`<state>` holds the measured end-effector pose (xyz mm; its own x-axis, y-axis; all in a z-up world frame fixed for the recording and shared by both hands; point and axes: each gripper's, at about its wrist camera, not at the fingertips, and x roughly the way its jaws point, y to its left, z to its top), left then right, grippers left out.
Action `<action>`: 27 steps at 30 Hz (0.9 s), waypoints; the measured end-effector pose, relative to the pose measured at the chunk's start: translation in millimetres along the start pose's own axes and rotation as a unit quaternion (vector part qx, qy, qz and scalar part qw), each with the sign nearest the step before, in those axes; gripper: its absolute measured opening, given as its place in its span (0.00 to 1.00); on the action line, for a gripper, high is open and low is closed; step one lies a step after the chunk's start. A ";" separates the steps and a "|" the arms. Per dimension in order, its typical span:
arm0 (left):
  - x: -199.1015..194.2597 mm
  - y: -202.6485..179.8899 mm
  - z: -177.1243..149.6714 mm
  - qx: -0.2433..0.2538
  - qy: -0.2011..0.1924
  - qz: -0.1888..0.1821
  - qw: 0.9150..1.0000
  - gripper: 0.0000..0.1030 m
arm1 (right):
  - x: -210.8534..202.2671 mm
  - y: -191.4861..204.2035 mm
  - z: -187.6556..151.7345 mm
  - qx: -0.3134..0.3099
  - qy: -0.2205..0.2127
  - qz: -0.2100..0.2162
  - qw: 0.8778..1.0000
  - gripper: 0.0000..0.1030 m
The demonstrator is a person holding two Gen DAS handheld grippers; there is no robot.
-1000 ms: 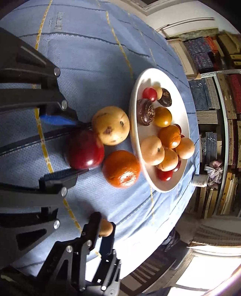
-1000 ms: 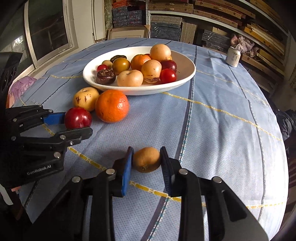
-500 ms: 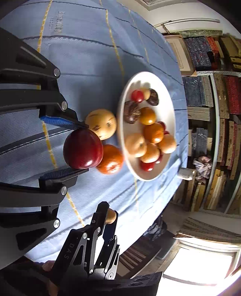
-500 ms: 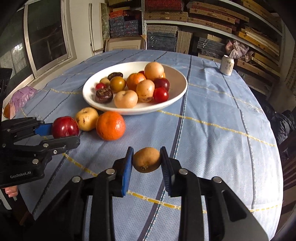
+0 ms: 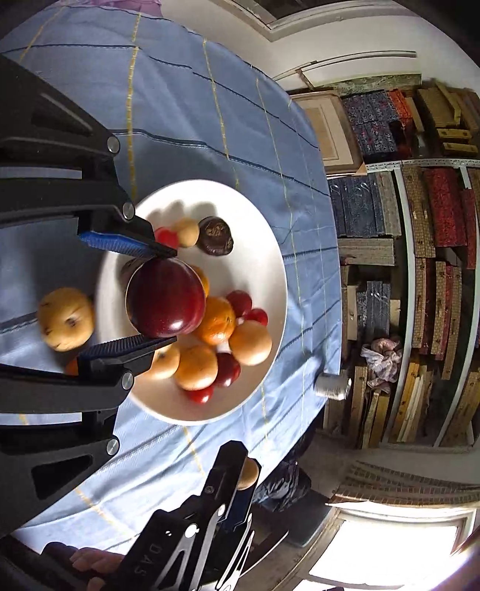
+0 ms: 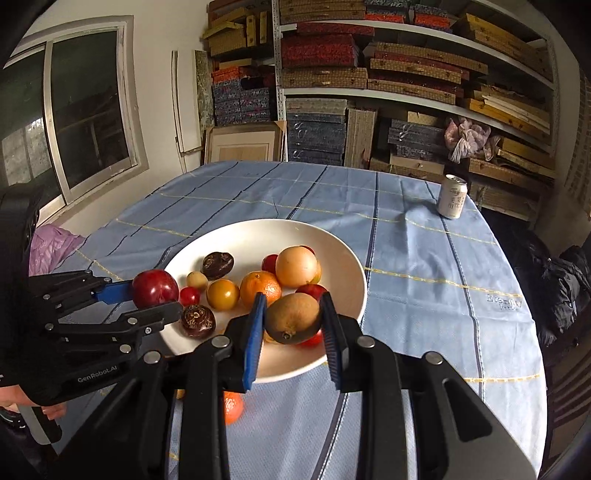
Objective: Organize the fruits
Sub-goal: 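Place the red apple and small brown fruit on the plate, opening both tools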
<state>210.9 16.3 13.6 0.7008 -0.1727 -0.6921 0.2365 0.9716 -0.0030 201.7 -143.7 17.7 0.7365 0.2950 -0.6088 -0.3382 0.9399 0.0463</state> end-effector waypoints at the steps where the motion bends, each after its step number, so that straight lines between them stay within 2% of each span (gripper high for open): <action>1: 7.6 3.0 3.2 0.000 0.006 0.003 1.000 0.39 | 7.3 0.8 3.0 -0.004 0.004 0.000 1.000 0.28; 6: 36.8 13.2 15.2 0.003 0.026 -0.006 1.000 0.39 | 48.6 1.1 13.0 -0.012 0.032 0.004 0.999 0.28; 10: 46.6 18.8 18.1 0.006 0.018 0.006 1.000 0.39 | 72.0 6.9 18.3 -0.020 0.042 -0.002 0.999 0.29; 11: 45.5 20.5 18.2 0.004 0.006 0.012 1.000 0.46 | 77.3 9.8 20.0 -0.024 0.048 -0.015 0.998 0.33; 12: 42.4 22.9 19.3 -0.002 -0.011 0.020 1.000 0.69 | 80.2 12.4 21.8 -0.025 0.047 -0.030 0.998 0.47; 14: 32.4 30.7 20.2 -0.022 -0.039 0.060 0.997 0.92 | 78.1 13.0 23.2 -0.019 0.038 -0.054 0.998 0.54; 15: 25.9 33.0 19.2 -0.022 -0.051 0.059 0.997 0.95 | 74.6 8.7 22.5 -0.012 0.032 -0.046 0.998 0.63; 16: 20.7 34.3 18.5 -0.020 -0.058 0.054 0.997 0.96 | 71.7 5.1 22.2 -0.005 0.029 -0.042 0.999 0.71; 20: 3.6 36.2 13.9 -0.024 -0.073 0.051 0.996 0.97 | 55.2 3.4 13.6 -0.003 0.026 -0.048 0.999 0.76; 24: -10.3 29.6 0.4 -0.020 -0.064 0.047 0.997 0.97 | 33.9 10.9 -5.8 -0.015 0.029 -0.044 0.998 0.85; 27: -19.2 21.7 -19.1 -0.007 -0.054 0.055 0.997 0.97 | 22.8 20.2 -25.4 -0.022 0.041 -0.035 0.998 0.88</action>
<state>189.7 43.8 13.0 0.7906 -0.0800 -0.6071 0.1448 0.9877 0.0584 196.8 -122.3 -15.4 0.7090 0.2117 -0.6727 -0.3145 0.9487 -0.0329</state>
